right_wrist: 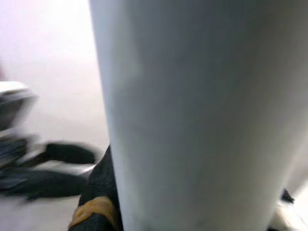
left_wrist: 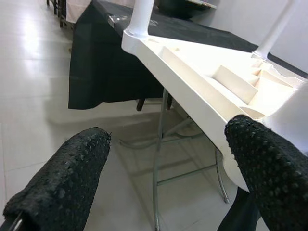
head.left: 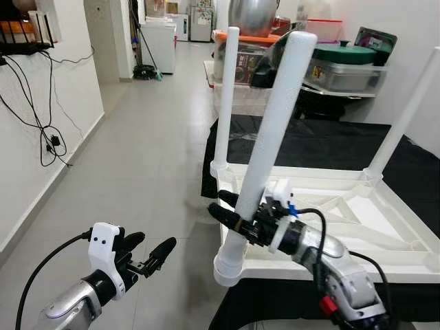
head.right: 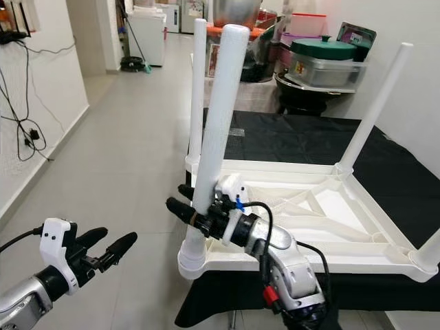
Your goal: Building children table
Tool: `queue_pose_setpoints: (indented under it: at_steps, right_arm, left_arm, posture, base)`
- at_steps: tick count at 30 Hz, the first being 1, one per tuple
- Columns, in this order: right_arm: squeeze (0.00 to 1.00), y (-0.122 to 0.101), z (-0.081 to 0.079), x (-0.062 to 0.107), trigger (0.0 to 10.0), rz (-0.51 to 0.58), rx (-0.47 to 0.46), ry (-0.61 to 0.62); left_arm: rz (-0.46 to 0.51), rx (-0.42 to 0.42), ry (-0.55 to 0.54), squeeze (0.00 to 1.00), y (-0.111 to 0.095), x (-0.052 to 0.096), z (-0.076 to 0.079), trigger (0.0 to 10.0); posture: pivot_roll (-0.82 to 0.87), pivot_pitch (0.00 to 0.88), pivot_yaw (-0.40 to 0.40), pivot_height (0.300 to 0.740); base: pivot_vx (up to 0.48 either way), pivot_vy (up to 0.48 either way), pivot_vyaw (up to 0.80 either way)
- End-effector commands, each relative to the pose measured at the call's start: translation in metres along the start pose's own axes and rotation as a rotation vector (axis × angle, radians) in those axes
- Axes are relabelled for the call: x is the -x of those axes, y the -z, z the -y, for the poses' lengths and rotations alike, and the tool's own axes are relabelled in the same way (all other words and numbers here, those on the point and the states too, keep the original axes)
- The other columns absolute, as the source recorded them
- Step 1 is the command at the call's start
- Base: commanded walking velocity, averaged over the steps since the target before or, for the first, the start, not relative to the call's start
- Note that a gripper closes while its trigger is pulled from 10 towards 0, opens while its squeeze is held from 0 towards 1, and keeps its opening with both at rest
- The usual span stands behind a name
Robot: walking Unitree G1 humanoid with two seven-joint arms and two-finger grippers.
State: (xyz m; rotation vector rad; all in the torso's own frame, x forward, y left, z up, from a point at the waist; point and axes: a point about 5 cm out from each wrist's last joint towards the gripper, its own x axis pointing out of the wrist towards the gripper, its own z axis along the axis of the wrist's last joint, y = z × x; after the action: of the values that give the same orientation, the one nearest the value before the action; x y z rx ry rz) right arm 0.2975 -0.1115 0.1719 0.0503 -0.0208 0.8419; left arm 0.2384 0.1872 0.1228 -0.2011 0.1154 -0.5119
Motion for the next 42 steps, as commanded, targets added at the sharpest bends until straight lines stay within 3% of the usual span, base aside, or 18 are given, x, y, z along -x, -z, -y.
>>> queue_pose_setpoints:
  at_steps: [1, 5, 9, 12, 13, 16, 17, 18, 24, 26, 29, 33, 37, 42]
  right_arm:
    - [0.0, 0.045, 0.021, 0.014, 10.0, -0.238, -0.082, 0.256]
    - [0.0, 0.061, 0.049, 0.03, 10.0, -0.32, -0.144, 0.652]
    - [0.0, 0.064, 0.056, 0.037, 10.0, -0.326, -0.164, 0.758]
    - [0.0, 0.069, 0.065, 0.048, 10.0, -0.346, -0.193, 0.919]
    - [0.0, 0.07, 0.071, 0.056, 10.0, -0.351, -0.178, 1.018]
    - [0.0, 0.069, 0.076, 0.063, 10.0, -0.348, -0.148, 1.109]
    - [0.0, 0.063, 0.085, 0.074, 10.0, -0.333, -0.069, 1.226]
    - [0.0, 0.06, 0.089, 0.079, 10.0, -0.322, -0.014, 1.268]
    - [0.0, 0.053, 0.097, 0.087, 10.0, -0.304, 0.072, 1.336]
    - [0.0, 0.055, 0.105, 0.096, 10.0, -0.307, 0.047, 1.408]
    - [0.0, 0.055, 0.105, 0.096, 10.0, -0.307, 0.047, 1.408]
    - [0.0, 0.057, 0.12, 0.114, 10.0, -0.312, -0.018, 1.542]
    - [0.0, 0.046, 0.14, 0.134, 10.0, -0.233, -0.032, 1.731]
    - [0.0, 0.038, 0.146, 0.138, 10.0, -0.192, -0.03, 1.774]
  left_arm:
    - [-0.011, -0.003, -0.007, 0.0, 0.001, 0.0, -0.001, 10.0]
    - [-0.009, -0.002, -0.007, 0.0, 0.001, 0.0, -0.001, 10.0]
    - [-0.008, -0.001, -0.007, 0.0, 0.002, -0.001, -0.001, 10.0]
    - [-0.009, -0.002, -0.008, 0.0, 0.002, -0.001, -0.001, 10.0]
    - [-0.008, -0.003, -0.011, 0.0, 0.002, -0.001, -0.001, 10.0]
    - [-0.007, -0.004, -0.014, 0.0, 0.002, -0.001, -0.002, 10.0]
    - [-0.005, -0.007, -0.018, 0.0, 0.002, -0.001, -0.002, 10.0]
    - [-0.005, -0.009, -0.02, 0.0, 0.002, -0.001, -0.002, 10.0]
    - [-0.003, -0.011, -0.023, 0.0, 0.002, -0.001, -0.003, 10.0]
    - [-0.001, -0.01, -0.026, 0.0, 0.002, -0.002, -0.003, 10.0]
    - [-0.001, -0.01, -0.026, 0.0, 0.002, -0.002, -0.003, 10.0]
    - [-0.001, -0.01, -0.03, 0.0, 0.002, -0.003, -0.003, 10.0]
    - [0.002, -0.01, -0.039, 0.0, 0.002, -0.004, -0.003, 10.0]
    - [0.003, -0.009, -0.041, 0.0, 0.003, -0.004, -0.003, 10.0]
  posture:
    - [0.09, 0.0, -0.065, 0.74]
    - [0.09, 0.0, -0.067, 0.74]
    - [0.09, 0.0, -0.067, 0.74]
    - [0.08, 0.0, -0.068, 0.74]
    - [0.08, 0.0, -0.068, 0.74]
    - [0.08, 0.0, -0.068, 0.74]
    - [0.09, 0.0, -0.07, 0.74]
    - [0.09, 0.0, -0.071, 0.74]
    - [0.09, 0.0, -0.071, 0.74]
    - [0.08, 0.0, -0.07, 0.74]
    - [0.08, 0.0, -0.07, 0.74]
    - [0.08, 0.0, -0.069, 0.74]
    - [0.08, 0.0, -0.07, 0.74]
    - [0.08, 0.0, -0.067, 0.74]
  base:
    - [0.0, 0.0, 0.0]
    - [0.0, 0.0, 0.0]
    - [0.0, 0.0, 0.0]
    - [0.0, 0.0, 0.0]
    - [0.0, 0.0, 0.0]
    - [0.0, 0.0, 0.0]
    - [0.0, 0.0, 0.0]
    - [0.0, 0.0, 0.0]
    - [0.0, 0.0, 0.0]
    - [0.0, 0.0, 0.0]
    - [0.0, 0.0, 0.0]
    - [0.0, 0.0, 0.0]
    - [0.0, 0.0, 0.0]
    - [0.0, 0.0, 0.0]
